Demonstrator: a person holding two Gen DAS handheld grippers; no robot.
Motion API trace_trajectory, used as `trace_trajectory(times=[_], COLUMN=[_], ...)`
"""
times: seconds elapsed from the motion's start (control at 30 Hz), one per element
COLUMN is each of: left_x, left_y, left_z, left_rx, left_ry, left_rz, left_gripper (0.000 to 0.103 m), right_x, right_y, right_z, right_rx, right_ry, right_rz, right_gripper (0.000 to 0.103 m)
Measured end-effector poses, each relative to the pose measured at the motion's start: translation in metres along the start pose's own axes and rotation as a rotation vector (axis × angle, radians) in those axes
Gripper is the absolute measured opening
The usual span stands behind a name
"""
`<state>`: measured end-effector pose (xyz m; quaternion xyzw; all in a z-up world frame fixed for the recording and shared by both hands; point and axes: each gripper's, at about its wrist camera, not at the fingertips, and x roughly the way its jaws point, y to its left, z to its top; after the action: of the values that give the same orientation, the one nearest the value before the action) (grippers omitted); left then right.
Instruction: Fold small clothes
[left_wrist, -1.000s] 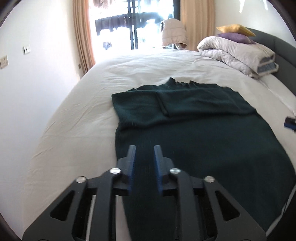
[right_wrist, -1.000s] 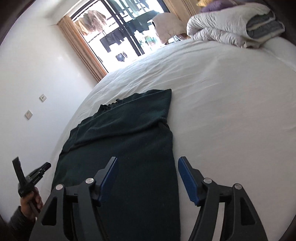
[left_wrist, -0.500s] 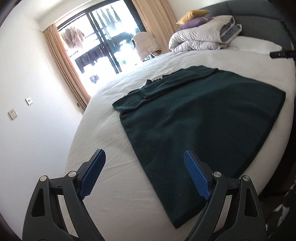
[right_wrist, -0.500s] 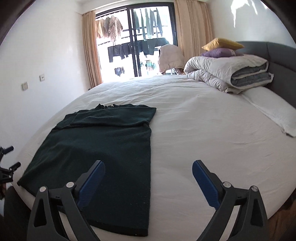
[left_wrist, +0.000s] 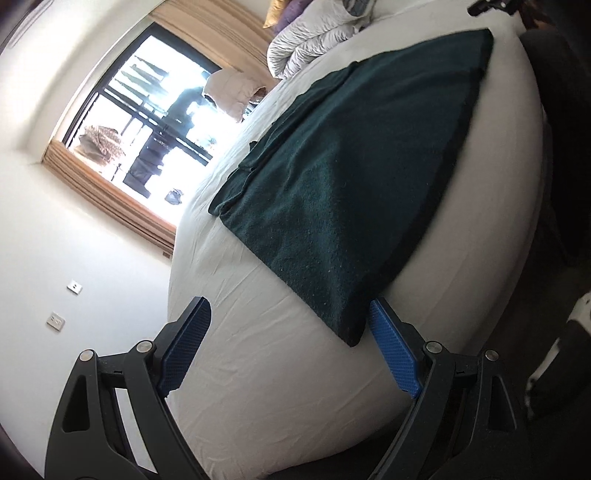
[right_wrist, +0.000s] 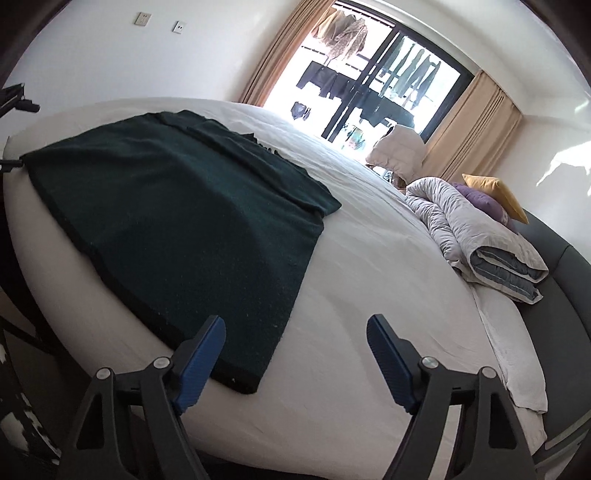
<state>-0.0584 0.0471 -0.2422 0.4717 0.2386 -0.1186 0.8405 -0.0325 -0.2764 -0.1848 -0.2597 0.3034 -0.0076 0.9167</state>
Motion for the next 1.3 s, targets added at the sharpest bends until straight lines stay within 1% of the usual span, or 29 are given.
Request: trace_trajectory(times=[0.07, 0.2, 0.27, 0.33, 0.43, 0.5, 0.57, 0.67, 0.73, 0.83, 0.97, 1.0, 1.03, 1.07, 1.1, 1.13, 1.17, 1.23, 1.3], left_x=[0.003, 0.011, 0.016, 0.015, 0.016, 0.017, 0.018, 0.019, 0.018, 0.022, 0.026, 0.028, 0.029, 0.03, 0.032, 0.035, 0.037, 0.04, 0.042], left_y=[-0.007, -0.022, -0.03, -0.034, -0.035, -0.038, -0.043, -0.053, -0.056, -0.055, -0.057, -0.057, -0.057, -0.056, -0.055, -0.055, -0.055, -0.053, -0.048], left_z=[-0.001, -0.005, -0.01, -0.015, -0.023, -0.027, -0.03, -0.037, -0.042, -0.047, -0.038, -0.034, -0.029, -0.026, -0.023, -0.02, -0.018, -0.015, -0.011], left_rx=[0.06, 0.192, 0.264, 0.314, 0.35, 0.372, 0.396, 0.467, 0.495, 0.516, 0.521, 0.512, 0.501, 0.489, 0.474, 0.46, 0.446, 0.413, 0.365], left_ry=[-0.012, -0.044, -0.066, -0.088, -0.101, -0.113, -0.127, -0.165, -0.185, -0.206, -0.218, -0.219, -0.215, -0.209, -0.201, -0.19, -0.176, -0.164, -0.151], left_rz=[0.035, 0.102, 0.128, 0.147, 0.171, 0.186, 0.202, 0.243, 0.253, 0.256, 0.261, 0.244, 0.217, 0.19, 0.162, 0.14, 0.121, 0.096, 0.068], left_gripper=[0.087, 0.087, 0.087, 0.087, 0.087, 0.087, 0.087, 0.087, 0.085, 0.085, 0.085, 0.08, 0.07, 0.064, 0.051, 0.034, 0.029, 0.022, 0.017], right_x=[0.004, 0.01, 0.013, 0.016, 0.018, 0.019, 0.018, 0.016, 0.015, 0.01, 0.012, 0.012, 0.012, 0.012, 0.012, 0.013, 0.013, 0.012, 0.011], right_y=[0.004, 0.01, 0.012, 0.015, 0.02, 0.021, 0.022, 0.025, 0.026, 0.033, 0.033, 0.034, 0.035, 0.036, 0.037, 0.037, 0.038, 0.039, 0.042], right_z=[-0.006, -0.019, -0.025, -0.032, -0.038, -0.04, -0.038, -0.037, -0.038, -0.041, -0.042, -0.042, -0.043, -0.043, -0.044, -0.045, -0.045, -0.047, -0.049], right_rx=[-0.037, -0.111, -0.142, -0.181, -0.236, -0.252, -0.261, -0.274, -0.284, -0.287, -0.305, -0.316, -0.327, -0.337, -0.344, -0.351, -0.357, -0.366, -0.384], right_ry=[0.027, 0.063, 0.081, 0.095, 0.109, 0.11, 0.108, 0.098, 0.098, 0.101, 0.107, 0.106, 0.102, 0.1, 0.1, 0.103, 0.106, 0.11, 0.11], right_rz=[0.005, -0.005, -0.012, -0.023, -0.034, -0.031, -0.027, -0.018, -0.015, -0.02, -0.017, -0.017, -0.013, -0.014, -0.014, -0.015, -0.015, -0.008, -0.001], right_gripper=[0.075, 0.07, 0.07, 0.069, 0.067, 0.064, 0.063, 0.063, 0.063, 0.063, 0.06, 0.059, 0.059, 0.058, 0.057, 0.056, 0.055, 0.053, 0.051])
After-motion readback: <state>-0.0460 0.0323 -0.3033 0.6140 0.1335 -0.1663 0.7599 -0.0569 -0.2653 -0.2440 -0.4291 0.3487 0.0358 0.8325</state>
